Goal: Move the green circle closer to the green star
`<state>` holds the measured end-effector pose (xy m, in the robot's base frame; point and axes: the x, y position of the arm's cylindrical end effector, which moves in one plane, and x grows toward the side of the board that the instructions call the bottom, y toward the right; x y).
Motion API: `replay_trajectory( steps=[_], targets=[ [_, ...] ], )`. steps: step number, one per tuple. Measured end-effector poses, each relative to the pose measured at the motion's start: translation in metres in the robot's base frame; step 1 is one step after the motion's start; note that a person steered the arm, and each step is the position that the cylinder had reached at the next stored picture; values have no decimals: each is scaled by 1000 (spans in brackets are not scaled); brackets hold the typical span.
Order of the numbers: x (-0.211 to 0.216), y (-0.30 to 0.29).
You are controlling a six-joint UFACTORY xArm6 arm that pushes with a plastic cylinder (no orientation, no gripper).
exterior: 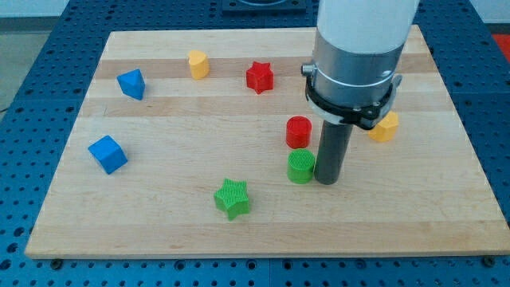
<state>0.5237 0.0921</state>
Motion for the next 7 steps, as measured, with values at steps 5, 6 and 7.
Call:
replay_trajectory(
  steps=[5, 6, 7],
  targets=[
    [0, -71],
    [-10, -43],
    [-7, -8]
  ],
)
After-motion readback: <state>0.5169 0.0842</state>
